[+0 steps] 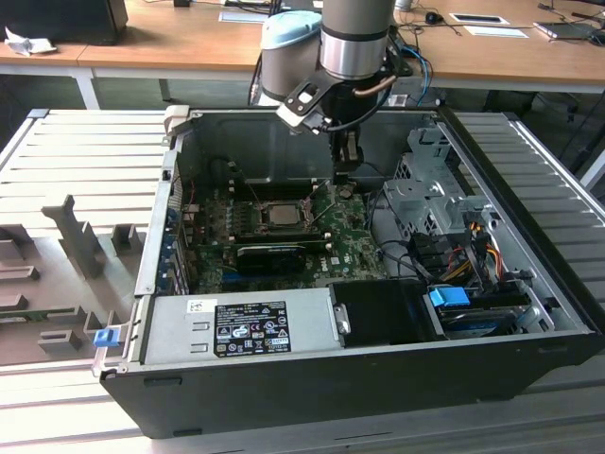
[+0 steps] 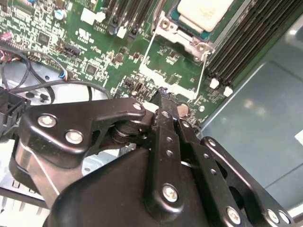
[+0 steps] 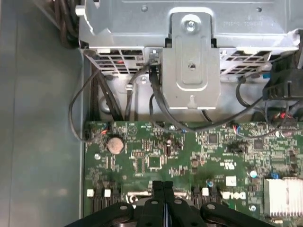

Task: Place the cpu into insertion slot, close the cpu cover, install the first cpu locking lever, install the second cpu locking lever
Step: 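Close the cpu cover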

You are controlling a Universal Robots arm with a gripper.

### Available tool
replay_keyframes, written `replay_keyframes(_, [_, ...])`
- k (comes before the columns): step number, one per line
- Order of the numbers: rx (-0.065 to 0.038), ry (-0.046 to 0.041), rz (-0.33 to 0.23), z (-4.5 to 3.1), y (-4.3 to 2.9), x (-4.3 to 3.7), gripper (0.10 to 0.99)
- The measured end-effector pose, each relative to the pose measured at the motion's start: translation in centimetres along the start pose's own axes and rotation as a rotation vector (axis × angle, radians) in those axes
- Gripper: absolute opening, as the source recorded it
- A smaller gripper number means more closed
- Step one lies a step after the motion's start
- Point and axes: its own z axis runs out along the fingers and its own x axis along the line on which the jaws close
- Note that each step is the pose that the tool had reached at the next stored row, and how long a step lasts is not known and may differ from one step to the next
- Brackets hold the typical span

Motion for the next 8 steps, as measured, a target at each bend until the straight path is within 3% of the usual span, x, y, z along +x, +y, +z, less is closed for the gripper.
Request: replay_keyframes(8, [0.000, 0.0006, -0.004, 1.55, 0.83, 0.00, 0.106])
